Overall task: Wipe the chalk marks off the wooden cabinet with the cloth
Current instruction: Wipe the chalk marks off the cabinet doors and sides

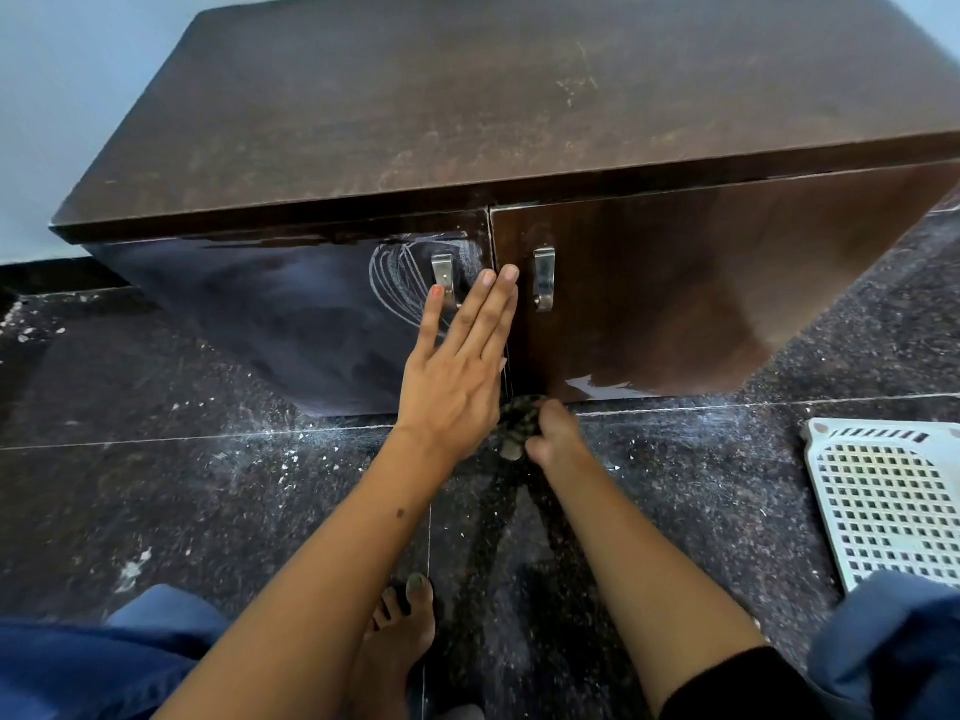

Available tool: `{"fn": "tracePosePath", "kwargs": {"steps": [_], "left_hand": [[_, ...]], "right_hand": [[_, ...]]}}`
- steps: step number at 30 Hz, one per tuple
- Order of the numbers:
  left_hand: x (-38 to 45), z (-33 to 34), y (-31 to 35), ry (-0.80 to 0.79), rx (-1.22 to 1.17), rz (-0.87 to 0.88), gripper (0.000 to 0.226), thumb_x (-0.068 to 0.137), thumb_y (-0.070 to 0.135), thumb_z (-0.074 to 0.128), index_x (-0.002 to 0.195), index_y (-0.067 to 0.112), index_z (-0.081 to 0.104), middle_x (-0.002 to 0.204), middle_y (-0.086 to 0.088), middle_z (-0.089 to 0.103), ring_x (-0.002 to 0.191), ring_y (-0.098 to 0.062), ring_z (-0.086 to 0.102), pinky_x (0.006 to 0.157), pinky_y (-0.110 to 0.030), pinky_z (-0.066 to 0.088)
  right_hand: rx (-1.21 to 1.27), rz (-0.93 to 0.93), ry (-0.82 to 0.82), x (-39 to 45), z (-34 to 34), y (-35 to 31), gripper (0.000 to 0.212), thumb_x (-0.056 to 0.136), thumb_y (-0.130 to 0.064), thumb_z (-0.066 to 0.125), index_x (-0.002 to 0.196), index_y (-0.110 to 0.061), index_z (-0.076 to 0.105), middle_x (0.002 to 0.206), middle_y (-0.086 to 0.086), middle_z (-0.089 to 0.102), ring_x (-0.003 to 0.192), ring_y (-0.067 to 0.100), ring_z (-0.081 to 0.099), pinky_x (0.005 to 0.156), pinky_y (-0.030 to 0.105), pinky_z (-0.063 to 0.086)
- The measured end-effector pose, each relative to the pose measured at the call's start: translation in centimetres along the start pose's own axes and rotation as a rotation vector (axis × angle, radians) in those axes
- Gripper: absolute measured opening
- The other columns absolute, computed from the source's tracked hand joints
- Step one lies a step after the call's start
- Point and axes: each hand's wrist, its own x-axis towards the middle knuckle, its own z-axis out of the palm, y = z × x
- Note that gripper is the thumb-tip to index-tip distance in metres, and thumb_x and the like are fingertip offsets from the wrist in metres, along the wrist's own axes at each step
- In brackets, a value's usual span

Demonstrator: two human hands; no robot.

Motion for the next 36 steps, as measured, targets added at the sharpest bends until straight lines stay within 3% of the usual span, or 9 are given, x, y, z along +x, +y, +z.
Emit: {"fn": "tracePosePath", "kwargs": {"steps": [5,7,11,15,17,20,24,29,36], "left_hand": [[0.1,0.1,0.7,0.008,-0.022,-0.031,0.067,0.096,0.026,0.038,0.15,0.004,0.006,0.157,-0.005,-0.008,0.145,-0.02,-0.004,0.115,-0.046,-0.012],[0.1,0.1,1.0,0.007,-0.009,-0.051,0.067,0.096,0.027,0.037,0.15,0.004,0.005,0.156,-0.006,-0.009,0.145,-0.02,-0.004,0.115,-0.046,-0.012],[0.1,0.1,1.1,-0.002,0.056,-0.049,0.066,0.096,0.029,0.03,0.15,0.004,0.0,0.156,-0.008,-0.011,0.145,-0.02,-0.006,0.114,-0.046,-0.015],[0.0,-0.1,1.0,0.012,0.035,-0.049,0.069,0.096,0.029,0.036,0.15,0.004,0.002,0.156,-0.008,-0.01,0.145,-0.02,-0.004,0.115,-0.046,-0.013],[-0.1,-0.2,1.2,0.022,0.022,-0.041,0.069,0.095,0.028,0.037,0.15,0.004,0.004,0.157,-0.008,-0.008,0.145,-0.02,-0.003,0.116,-0.046,-0.011],[-0.2,-0.2,1.9,0.003,0.018,-0.01,0.067,0.096,0.028,0.034,0.15,0.003,0.003,0.157,-0.008,-0.007,0.145,-0.02,-0.003,0.115,-0.046,-0.012],[-0.2,0.1,2.3,-0.05,0.04,-0.019,0.066,0.097,0.029,0.026,0.149,0.003,-0.006,0.155,-0.01,-0.015,0.145,-0.022,-0.009,0.114,-0.047,-0.015],[-0.2,0.1,2.5,-0.059,-0.012,-0.038,0.066,0.097,0.029,0.026,0.149,0.003,-0.005,0.154,-0.01,-0.018,0.144,-0.022,-0.011,0.113,-0.047,-0.017],[0.0,0.3,2.9,-0.084,-0.03,-0.07,0.068,0.098,0.03,0.027,0.147,0.002,-0.01,0.153,-0.011,-0.022,0.144,-0.023,-0.012,0.113,-0.048,-0.018]], "right_hand": [[0.231,-0.22,0.264,0.6,-2.0,-3.1,0.022,0.089,0.006,0.037,0.092,-0.011,0.05,0.108,0.016,0.058,0.088,0.025,0.056,0.084,0.036,0.05],[0.216,-0.37,0.271,-0.6,-0.5,-2.2,0.034,0.087,0.01,0.037,0.108,-0.009,0.055,0.111,0.013,0.06,0.086,0.021,0.056,0.077,0.028,0.047],[0.134,-0.392,0.144,-2.5,3.1,1.5,0.054,0.091,0.006,0.042,0.143,-0.011,0.038,0.134,0.01,0.053,0.114,0.025,0.057,0.097,0.038,0.048],[0.19,-0.269,0.157,-1.7,1.3,0.1,0.038,0.092,0.003,0.038,0.126,-0.007,0.051,0.105,0.009,0.062,0.077,0.021,0.06,0.052,0.025,0.054],[0.237,-0.316,0.216,-1.0,0.0,-1.6,0.037,0.09,0.006,0.036,0.122,-0.003,0.052,0.111,0.016,0.063,0.081,0.024,0.061,0.067,0.034,0.057],[0.151,-0.446,0.31,-0.5,0.3,-2.1,0.046,0.091,0.005,0.038,0.135,-0.004,0.043,0.133,0.018,0.053,0.116,0.029,0.056,0.102,0.042,0.045],[-0.081,-0.543,0.273,-1.6,2.8,0.5,0.052,0.094,-0.002,0.043,0.144,-0.002,0.031,0.147,0.016,0.038,0.134,0.027,0.039,0.111,0.039,0.032],[0.168,-0.299,0.213,-1.1,0.0,-1.6,0.035,0.089,0.006,0.038,0.12,-0.002,0.053,0.102,0.014,0.062,0.075,0.022,0.06,0.061,0.028,0.055],[-0.135,-0.574,0.391,-0.3,0.3,-1.5,0.056,0.092,-0.005,0.045,0.145,-0.006,0.031,0.148,0.012,0.037,0.134,0.026,0.039,0.111,0.036,0.032]]}}
